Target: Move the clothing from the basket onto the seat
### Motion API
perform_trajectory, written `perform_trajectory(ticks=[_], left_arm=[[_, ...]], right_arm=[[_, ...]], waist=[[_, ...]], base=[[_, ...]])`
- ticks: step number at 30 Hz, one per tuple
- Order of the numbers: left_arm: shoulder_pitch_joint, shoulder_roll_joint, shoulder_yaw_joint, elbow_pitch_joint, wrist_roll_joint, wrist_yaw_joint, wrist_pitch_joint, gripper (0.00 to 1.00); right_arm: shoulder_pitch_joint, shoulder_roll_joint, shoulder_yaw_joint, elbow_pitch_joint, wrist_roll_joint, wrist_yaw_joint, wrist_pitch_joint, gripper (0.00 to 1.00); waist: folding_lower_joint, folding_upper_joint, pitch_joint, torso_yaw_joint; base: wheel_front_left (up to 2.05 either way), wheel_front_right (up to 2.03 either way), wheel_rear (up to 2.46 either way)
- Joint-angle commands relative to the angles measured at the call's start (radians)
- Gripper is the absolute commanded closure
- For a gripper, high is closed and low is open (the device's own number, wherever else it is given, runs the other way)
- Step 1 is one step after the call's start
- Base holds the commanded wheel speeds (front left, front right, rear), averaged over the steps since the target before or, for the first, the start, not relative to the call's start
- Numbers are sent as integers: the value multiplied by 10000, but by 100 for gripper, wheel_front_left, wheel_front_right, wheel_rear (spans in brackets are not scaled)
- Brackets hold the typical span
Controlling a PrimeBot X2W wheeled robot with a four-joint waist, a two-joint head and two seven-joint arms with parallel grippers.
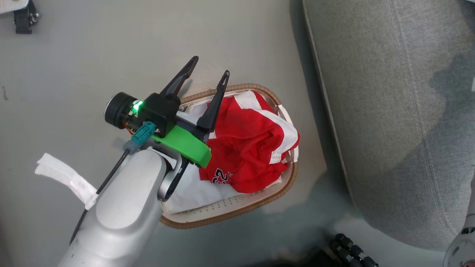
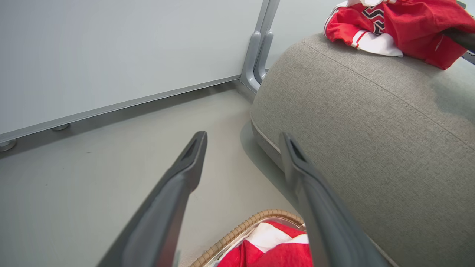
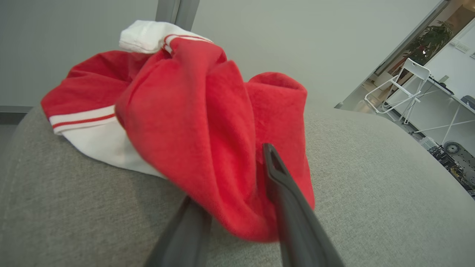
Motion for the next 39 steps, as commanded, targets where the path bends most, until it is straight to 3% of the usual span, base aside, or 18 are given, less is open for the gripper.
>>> perform_trajectory(ticks=[1,12,25,39], left_arm=[[172,55,68,-17,-24,-29,-9,0],[1078,-93,768,-81,-123,-29,-9,0],[2463,-483,1885,-41,-62,-29,-9,0],[4405,-948,4382,-273,388,78,-7,0]], right_arm=[[228,29,23,-25,119,-14,-49,0],[1578,113,1007,-533,392,-14,-49,0],[1814,-151,2386,-321,788,-14,-49,0],[3442,802,3835,-1253,1910,-14,-49,0]], waist=[[-1,0,-161,-39],[-1,0,-1532,85],[-1,0,-3773,702],[-1,0,-5326,1305]], base=[[0,0,0],[0,0,0],[0,0,0],[0,0,0]])
